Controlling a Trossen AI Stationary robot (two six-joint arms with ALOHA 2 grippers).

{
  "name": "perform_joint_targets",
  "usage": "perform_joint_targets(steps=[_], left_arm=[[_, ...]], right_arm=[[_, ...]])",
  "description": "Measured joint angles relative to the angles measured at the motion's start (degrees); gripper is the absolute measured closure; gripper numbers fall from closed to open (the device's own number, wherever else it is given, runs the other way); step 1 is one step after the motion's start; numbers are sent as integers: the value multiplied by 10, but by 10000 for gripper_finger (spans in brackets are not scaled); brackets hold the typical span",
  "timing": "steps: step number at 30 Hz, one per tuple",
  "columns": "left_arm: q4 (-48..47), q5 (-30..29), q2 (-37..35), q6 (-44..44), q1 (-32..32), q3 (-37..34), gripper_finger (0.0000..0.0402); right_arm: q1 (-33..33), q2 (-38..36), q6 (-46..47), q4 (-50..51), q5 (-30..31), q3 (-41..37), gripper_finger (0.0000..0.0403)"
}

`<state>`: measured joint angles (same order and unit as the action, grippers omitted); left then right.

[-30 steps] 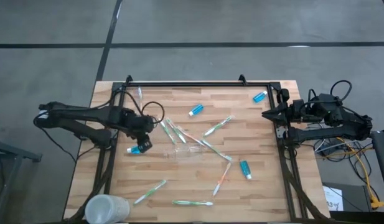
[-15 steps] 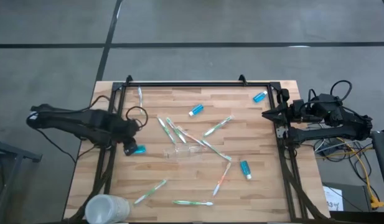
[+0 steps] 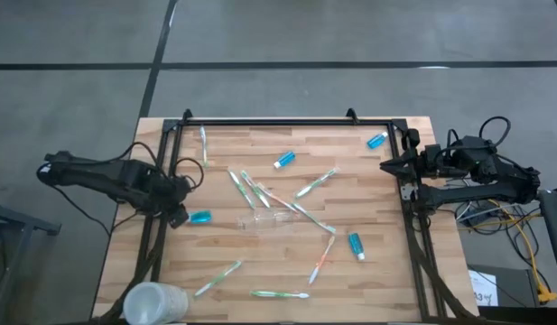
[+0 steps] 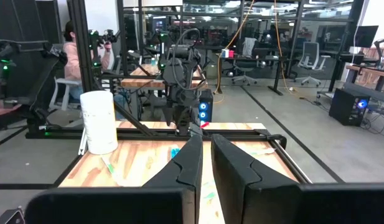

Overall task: Pick & Place toothbrushing station
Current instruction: Put the blue mouthwash bottle into the transparent organizer

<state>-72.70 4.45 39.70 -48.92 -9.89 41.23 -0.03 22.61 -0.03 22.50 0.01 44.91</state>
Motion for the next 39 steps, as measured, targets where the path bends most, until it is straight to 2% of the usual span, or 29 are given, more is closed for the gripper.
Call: perform_joint_targets(steps=[7,12,16,18,20,22,24,27,31,39], left_arm=[[17,0,0,42,0,-16,232],[52,-33,1,-105,0,-26,232],[56,-39,2,-192,0,-19,232],[70,-56,2,-200,0,-14,232],[107,-83,2,-103,0,-9,232],[149,-81,2,89,-1,-6,232],[177,-54,2,257,-6,-5,232],[194,-43,5,394,-7,-5,232],[197,-39,22,388,-7,-9,232],[196,-37,93,279,-7,-31,232]], right_arm=[[0,0,0,0,0,0,369],[0,0,0,0,0,0,369],[0,0,0,0,0,0,369],[0,0,0,0,0,0,369],[0,0,0,0,0,0,369],[0,0,0,0,0,0,369],[0,0,0,0,0,0,369],[0,0,0,0,0,0,369],[0,0,0,0,0,0,369],[0,0,0,0,0,0,369]])
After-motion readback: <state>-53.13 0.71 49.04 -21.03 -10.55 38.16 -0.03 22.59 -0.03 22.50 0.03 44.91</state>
